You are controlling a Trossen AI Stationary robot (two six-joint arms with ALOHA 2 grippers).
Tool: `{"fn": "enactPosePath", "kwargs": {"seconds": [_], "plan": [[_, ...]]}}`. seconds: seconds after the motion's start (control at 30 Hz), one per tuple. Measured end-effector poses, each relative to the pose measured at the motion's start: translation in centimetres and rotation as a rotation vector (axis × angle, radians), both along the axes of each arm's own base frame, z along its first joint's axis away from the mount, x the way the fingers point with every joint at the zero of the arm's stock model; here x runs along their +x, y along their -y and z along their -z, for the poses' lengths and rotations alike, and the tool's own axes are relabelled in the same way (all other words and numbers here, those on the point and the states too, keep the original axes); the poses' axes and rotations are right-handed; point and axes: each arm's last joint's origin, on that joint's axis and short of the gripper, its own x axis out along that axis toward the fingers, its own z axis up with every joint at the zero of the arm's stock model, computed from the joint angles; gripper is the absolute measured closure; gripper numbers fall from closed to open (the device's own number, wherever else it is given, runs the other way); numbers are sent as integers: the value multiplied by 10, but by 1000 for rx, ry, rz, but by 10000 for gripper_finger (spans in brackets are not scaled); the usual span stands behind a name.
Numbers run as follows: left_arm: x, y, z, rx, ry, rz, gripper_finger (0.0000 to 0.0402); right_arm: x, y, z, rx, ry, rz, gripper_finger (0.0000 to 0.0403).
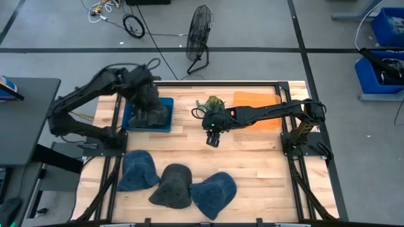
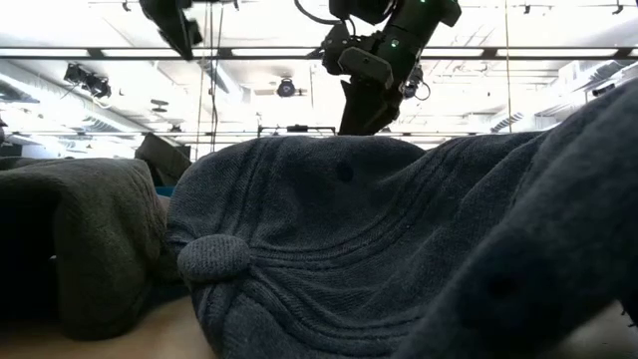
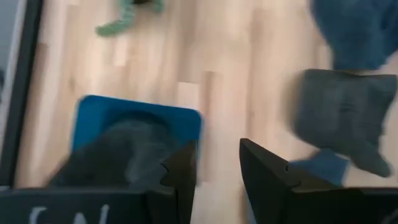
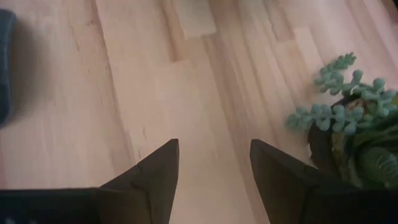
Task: Pick & Place hat
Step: Put the black cap into the blue bin
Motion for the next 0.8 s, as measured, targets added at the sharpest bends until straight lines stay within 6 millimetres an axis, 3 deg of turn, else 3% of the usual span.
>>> {"fn": "enactPosePath", "kwargs": {"seconds": [0.23,0.63,0.8], "plan": [[-6,45,23,-94,7,23,285,-8,-8,4,41,-82,54,199],[27,115,115,-216,124,173,285,-14,-14,7,55,-140,77,199],[33,152,136,-250,209,224,285,-13,-14,7,53,-134,76,199]]}}
